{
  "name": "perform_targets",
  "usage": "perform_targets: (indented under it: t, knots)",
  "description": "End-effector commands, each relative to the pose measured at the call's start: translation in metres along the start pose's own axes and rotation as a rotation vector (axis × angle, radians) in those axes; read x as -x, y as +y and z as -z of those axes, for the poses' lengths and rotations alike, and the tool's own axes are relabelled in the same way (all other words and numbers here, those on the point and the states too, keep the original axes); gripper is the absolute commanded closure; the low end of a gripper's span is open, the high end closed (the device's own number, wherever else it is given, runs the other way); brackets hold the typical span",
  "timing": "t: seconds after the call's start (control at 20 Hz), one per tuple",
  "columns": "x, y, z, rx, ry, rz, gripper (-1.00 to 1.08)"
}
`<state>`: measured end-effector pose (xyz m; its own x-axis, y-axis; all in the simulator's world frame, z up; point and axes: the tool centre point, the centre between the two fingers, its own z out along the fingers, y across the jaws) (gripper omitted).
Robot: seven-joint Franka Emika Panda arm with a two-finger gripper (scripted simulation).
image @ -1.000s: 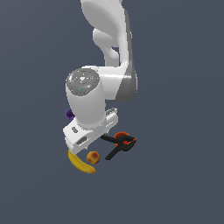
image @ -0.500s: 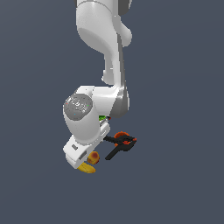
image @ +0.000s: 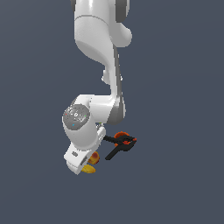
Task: Pick up a designated object from a clutter of objects.
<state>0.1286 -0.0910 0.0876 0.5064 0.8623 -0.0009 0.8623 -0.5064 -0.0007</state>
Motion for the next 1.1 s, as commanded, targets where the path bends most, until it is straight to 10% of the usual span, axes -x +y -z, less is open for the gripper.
perform_targets:
  t: [0.0,1.05]
  knots:
    - [0.000,0.001,-0.003,0.001,0.001,0.013,-0.92]
    - [0.000,0.001,-0.054,0.001,0.001,0.015,-0.92]
